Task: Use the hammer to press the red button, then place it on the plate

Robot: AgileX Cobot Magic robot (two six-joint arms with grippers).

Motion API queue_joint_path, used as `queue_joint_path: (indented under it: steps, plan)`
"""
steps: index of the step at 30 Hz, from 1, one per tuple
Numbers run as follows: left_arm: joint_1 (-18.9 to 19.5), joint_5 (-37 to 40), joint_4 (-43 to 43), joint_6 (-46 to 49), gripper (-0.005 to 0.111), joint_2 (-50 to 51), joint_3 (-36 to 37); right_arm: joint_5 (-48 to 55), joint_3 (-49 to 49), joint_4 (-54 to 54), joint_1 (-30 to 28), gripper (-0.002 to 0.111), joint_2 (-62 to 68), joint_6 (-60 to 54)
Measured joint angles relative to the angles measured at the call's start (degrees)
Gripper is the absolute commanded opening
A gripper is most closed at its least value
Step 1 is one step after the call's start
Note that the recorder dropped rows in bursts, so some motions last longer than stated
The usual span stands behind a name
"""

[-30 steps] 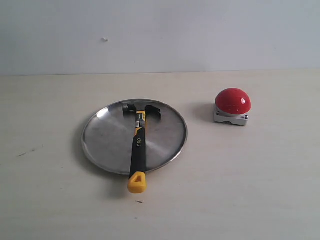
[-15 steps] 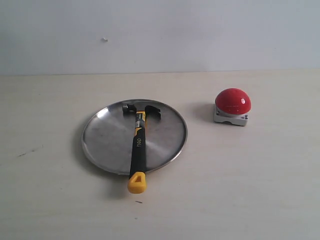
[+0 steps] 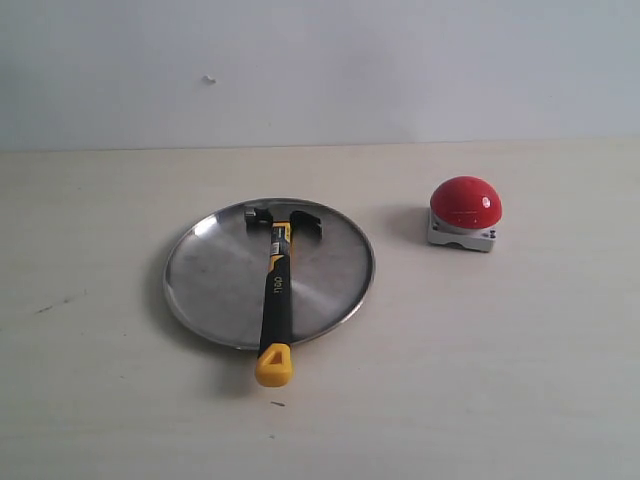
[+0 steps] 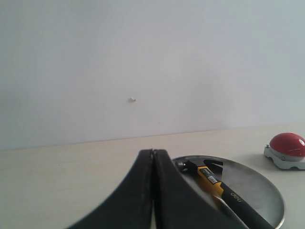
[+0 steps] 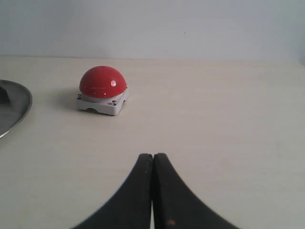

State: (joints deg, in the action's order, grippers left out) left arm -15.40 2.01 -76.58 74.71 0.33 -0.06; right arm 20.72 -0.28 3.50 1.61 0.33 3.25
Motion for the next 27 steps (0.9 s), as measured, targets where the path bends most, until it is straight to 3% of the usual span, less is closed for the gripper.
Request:
queue_joint_path:
  steps: [7,22,25,27]
  plan:
    - [0.0,0.0,0.0,0.0,0.000,0.0,0.0,-2.9,0.0,-5.5,-0.1,0.000,0.0,-2.5]
    - [0.0,0.0,0.1,0.0,0.000,0.0,0.0,-3.3,0.0,-6.0,-0.1,0.000,0.0,-2.6]
    - [0.0,-1.1,5.1,-1.0,0.000,0.0,0.0,-3.4,0.0,-6.0,-0.1,0.000,0.0,-2.6]
    - [0.0,-1.1,11.0,-6.7,0.000,0.0,0.0,-3.4,0.0,-6.0,-0.1,0.000,0.0,-2.6]
